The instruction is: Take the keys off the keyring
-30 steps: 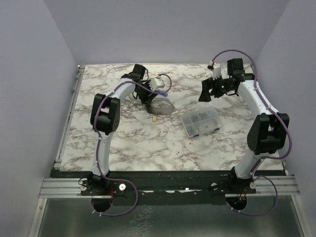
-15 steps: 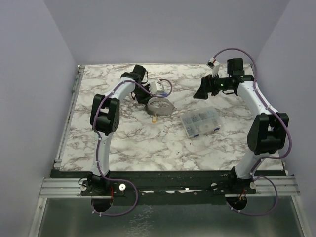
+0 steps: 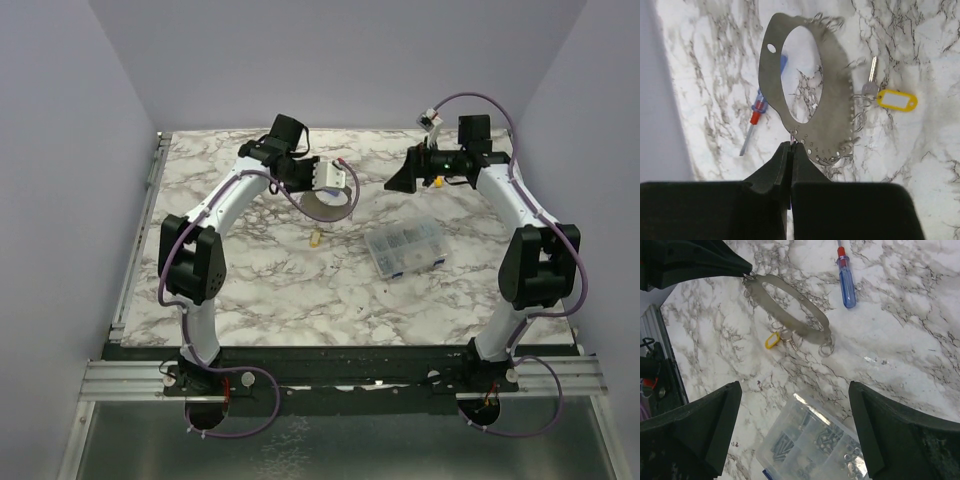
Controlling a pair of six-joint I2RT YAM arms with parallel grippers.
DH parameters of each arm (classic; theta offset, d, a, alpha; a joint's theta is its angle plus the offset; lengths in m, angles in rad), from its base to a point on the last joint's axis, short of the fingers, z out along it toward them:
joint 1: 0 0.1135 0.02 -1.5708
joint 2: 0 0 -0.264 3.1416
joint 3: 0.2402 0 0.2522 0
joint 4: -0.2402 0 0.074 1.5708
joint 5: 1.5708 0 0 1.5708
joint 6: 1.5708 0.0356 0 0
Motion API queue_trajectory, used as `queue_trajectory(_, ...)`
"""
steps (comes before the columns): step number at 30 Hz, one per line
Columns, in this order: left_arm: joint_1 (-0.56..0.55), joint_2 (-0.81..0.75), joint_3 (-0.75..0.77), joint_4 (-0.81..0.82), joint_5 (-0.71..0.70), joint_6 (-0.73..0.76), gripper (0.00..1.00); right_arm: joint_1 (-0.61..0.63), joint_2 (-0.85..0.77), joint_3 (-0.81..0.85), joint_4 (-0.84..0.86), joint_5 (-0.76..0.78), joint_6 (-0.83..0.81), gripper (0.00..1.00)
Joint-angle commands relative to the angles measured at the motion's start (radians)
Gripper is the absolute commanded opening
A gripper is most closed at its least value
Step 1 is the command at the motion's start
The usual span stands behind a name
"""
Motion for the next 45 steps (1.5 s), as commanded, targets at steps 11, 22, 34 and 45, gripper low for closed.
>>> queue_trajectory(11, -0.035, -0.271, -0.266, 0.28, 0.072, 0.351, 0.0, 0.074, -0.02, -0.028, 0.108, -0.118, -0.188, 1.0)
queue_trajectory(22, -0.058, -0.482, -0.463, 0.317, 0.228, 0.64, 0.0, 0.15, -0.114, -0.108, 0.187, -0.135, -0.428, 1.0)
queue_trajectory(34, -0.063, -0.603, -0.603, 0.34, 0.396, 1.012, 0.0, 0.208, -0.113, -0.043, 0.001, -0.2, -0.727, 1.0)
queue_trajectory(45, -0.064, -0.598, -0.578, 0.374, 0.444, 1.045, 0.0, 0.316, -0.073, -0.041, -0.119, -0.198, -0.832, 0.81)
